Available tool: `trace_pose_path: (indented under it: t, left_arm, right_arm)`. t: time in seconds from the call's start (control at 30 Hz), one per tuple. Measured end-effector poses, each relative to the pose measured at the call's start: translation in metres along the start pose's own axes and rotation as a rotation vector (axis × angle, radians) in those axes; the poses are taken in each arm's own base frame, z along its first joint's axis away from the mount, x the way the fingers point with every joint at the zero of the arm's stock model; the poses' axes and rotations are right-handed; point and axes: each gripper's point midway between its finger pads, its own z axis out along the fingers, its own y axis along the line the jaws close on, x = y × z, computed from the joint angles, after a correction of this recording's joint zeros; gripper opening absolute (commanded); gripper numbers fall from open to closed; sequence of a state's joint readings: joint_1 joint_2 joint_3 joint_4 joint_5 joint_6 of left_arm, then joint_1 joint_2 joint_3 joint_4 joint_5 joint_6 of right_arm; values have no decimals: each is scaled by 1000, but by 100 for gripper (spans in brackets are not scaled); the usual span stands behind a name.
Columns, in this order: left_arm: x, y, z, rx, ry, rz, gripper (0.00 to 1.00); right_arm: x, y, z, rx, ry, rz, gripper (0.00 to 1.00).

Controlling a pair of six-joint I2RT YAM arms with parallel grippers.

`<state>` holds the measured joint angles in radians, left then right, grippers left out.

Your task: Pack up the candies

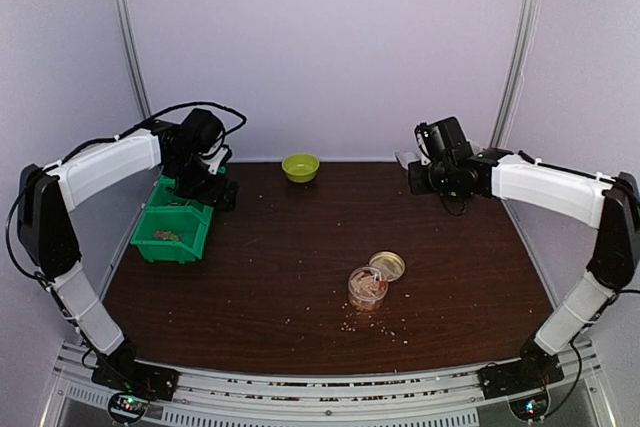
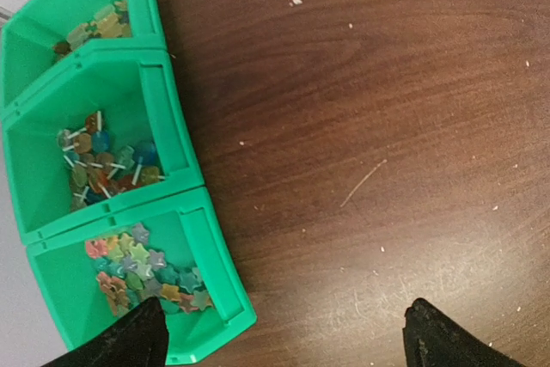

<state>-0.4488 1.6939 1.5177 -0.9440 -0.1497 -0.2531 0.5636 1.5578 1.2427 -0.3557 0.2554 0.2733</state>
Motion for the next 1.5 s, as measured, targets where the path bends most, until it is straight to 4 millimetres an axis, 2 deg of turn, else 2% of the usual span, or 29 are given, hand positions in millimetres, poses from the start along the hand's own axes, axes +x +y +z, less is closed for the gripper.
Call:
trace_pose_path:
  t: [0.13, 0.3, 0.5, 0.63, 0.87, 1.2, 1.3, 1.5]
  left_arm:
    - [16, -14, 10, 47, 21, 8, 98]
    - [30, -30, 1, 97, -26, 28, 98]
    - [25, -38, 0, 138, -62, 19, 98]
    - [21, -43, -1, 166, -75, 11, 98]
    - [19, -45, -1, 177, -83, 7, 98]
    - [19, -45, -1, 178, -83, 6, 98]
    - [19, -45, -1, 179, -83, 6, 98]
    - [19, -45, -1, 179, -83, 5, 98]
  right_arm:
    - [0, -11, 51, 39, 62, 23, 0]
    - [7, -30, 95, 83, 144, 45, 0]
    - [6, -40, 129, 101, 196, 60, 0]
    - [21, -43, 149, 99, 248, 68, 0]
    - [49, -54, 170, 120, 336, 68, 0]
    - [34, -60, 181, 120, 351, 67, 10]
    - [34, -61, 186, 119, 365, 67, 12]
    - [39, -61, 182, 121, 406, 61, 14]
